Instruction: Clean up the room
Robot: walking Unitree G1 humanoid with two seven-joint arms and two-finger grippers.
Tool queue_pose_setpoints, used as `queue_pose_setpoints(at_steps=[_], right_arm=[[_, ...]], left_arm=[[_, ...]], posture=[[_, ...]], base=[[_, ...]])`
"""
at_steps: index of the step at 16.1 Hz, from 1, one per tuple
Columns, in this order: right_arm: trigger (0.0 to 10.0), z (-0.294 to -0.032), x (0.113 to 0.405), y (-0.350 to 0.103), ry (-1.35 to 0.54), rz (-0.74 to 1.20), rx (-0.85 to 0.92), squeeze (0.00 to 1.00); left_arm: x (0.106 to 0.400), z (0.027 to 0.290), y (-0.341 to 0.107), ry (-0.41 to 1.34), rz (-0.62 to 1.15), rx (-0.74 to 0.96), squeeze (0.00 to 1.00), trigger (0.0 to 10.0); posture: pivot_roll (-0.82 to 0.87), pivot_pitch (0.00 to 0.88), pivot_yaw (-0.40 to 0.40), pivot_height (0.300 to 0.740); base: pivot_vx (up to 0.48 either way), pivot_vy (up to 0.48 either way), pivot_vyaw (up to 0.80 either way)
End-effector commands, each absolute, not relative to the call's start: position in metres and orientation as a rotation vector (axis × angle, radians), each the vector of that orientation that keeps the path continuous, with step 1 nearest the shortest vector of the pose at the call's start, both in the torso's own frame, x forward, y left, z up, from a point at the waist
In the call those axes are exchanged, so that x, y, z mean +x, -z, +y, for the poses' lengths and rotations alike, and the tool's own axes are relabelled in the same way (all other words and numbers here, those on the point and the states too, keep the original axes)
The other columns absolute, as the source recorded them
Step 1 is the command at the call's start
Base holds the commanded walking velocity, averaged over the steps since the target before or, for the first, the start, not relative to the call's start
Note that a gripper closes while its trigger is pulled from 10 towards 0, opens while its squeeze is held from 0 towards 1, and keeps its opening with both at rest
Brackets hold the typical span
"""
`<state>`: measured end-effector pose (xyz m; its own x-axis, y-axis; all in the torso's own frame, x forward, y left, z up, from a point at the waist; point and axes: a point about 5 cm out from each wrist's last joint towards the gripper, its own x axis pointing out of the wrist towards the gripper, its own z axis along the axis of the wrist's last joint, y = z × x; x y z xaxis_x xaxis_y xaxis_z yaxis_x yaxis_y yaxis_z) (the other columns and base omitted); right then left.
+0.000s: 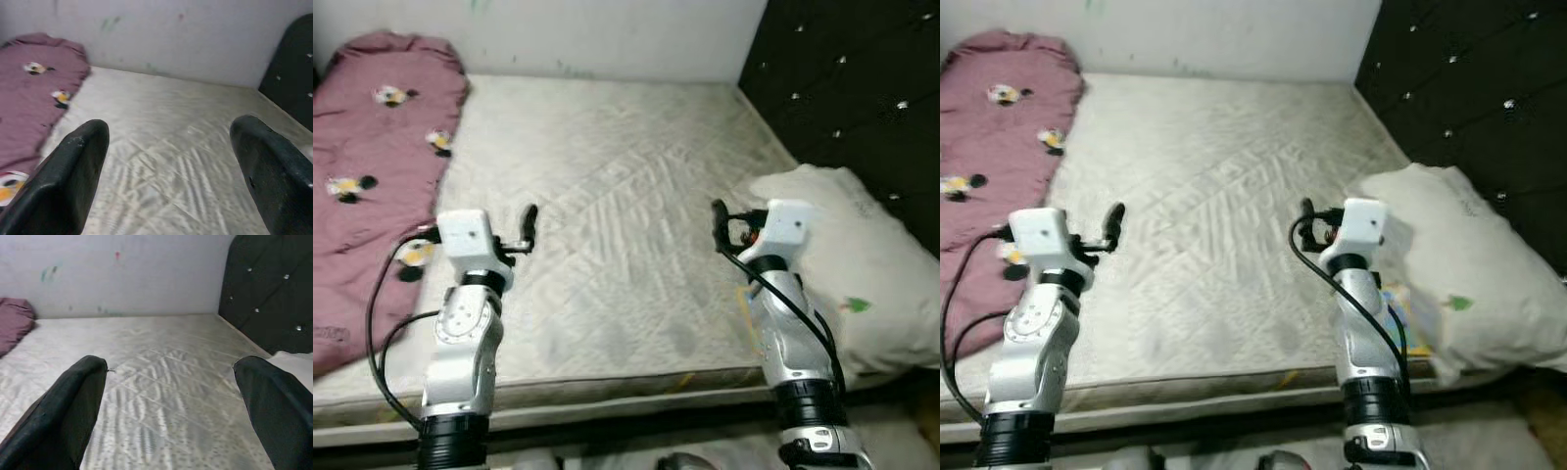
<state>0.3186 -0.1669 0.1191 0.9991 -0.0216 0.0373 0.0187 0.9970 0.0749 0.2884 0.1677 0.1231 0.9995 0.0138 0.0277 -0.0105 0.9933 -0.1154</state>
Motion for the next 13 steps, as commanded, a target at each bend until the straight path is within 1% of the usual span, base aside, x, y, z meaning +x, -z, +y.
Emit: queue_pose_setpoints(at_steps=[1, 10, 13], right_arm=[[10.0, -0.1789, 0.3178, -0.1199, 0.054, -0.042, 0.061, 0.0], [10.0, -0.1751, 0.3175, -0.1202, 0.031, -0.052, 0.038, 0.0], [10.0, -0.1746, 0.3171, -0.1207, 0.029, -0.053, 0.033, 0.0]], left_arm=[[0.2895, 0.1559, -0.1237, 0.021, -0.025, -0.128, 0.0, 10.0], [0.2889, 0.1549, -0.1234, 0.021, -0.025, -0.129, 0.0, 10.0], [0.2888, 0.1548, -0.1237, 0.021, -0.025, -0.131, 0.0, 10.0]], posture=[[0.05, 0.0, -0.074, 0.74], [0.05, 0.0, -0.075, 0.74], [0.04, 0.0, -0.075, 0.74]], base=[[0.0, 0.48, 0.0], [0.0, 0.48, 0.0], [0.0, 0.48, 0.62]])
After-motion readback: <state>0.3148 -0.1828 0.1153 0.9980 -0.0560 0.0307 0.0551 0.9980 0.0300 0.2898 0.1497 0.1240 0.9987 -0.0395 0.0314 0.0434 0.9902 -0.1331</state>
